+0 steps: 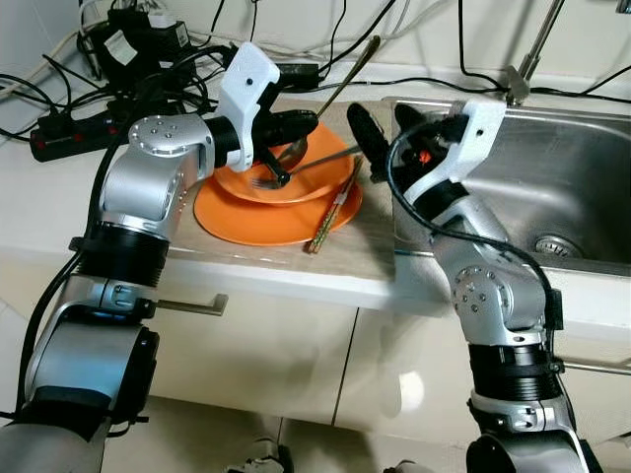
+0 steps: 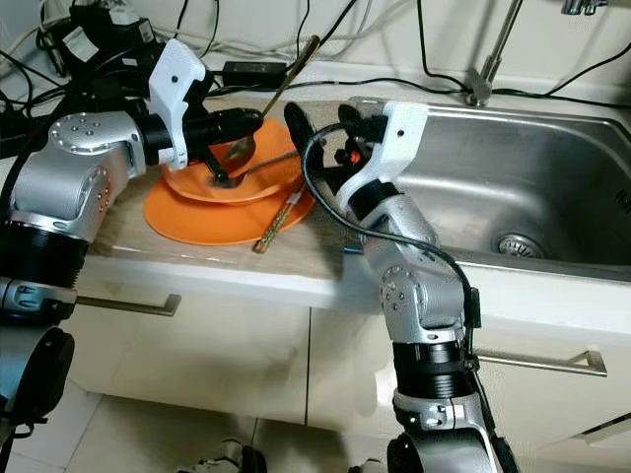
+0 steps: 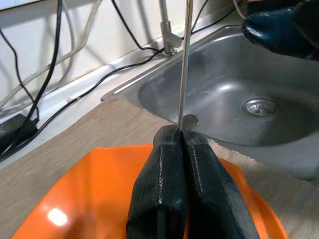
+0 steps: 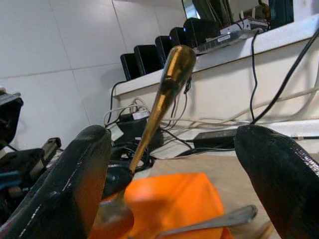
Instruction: Kitchen organization
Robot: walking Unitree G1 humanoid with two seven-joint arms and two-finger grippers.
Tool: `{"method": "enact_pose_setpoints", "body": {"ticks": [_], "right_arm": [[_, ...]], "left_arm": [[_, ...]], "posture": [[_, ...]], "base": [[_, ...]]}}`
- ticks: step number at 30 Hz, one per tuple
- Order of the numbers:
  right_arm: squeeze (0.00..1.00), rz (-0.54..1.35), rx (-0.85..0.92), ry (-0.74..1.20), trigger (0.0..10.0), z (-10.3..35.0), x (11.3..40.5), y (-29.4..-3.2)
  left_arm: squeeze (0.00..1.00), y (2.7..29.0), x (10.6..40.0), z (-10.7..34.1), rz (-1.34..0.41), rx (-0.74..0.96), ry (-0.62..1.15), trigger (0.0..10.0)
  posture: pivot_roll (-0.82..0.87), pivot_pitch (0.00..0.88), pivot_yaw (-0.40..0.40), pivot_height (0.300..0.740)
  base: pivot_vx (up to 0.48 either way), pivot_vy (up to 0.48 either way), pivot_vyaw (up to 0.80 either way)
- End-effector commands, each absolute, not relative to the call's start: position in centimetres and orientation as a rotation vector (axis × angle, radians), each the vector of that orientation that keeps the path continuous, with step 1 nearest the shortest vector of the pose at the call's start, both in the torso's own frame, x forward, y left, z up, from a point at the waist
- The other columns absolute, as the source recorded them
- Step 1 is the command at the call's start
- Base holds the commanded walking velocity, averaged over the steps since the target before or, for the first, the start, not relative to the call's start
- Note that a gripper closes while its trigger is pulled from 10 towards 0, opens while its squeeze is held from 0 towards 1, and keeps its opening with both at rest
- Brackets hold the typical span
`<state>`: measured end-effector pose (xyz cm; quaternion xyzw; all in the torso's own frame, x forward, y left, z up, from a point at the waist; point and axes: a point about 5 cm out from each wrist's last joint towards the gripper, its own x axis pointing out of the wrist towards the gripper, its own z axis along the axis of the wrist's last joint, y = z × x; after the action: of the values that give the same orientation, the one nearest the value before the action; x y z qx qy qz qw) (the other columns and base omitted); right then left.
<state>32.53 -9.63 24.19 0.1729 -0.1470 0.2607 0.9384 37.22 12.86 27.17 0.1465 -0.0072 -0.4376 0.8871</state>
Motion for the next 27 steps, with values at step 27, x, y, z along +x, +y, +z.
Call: {"method": "enact_pose_setpoints", "body": {"ticks": [27], "right_arm": [[0.0, 0.467, 0.43, -0.36, 10.0, 25.4, 34.4, -7.8]], "left_arm": [[0.0, 11.0, 34.7, 29.3, -1.047, 0.33, -0.123, 0.0]], "posture": [[0.02, 0.005, 0.057, 0.707]], "base": [[0.0, 0.0, 0.0]]}}
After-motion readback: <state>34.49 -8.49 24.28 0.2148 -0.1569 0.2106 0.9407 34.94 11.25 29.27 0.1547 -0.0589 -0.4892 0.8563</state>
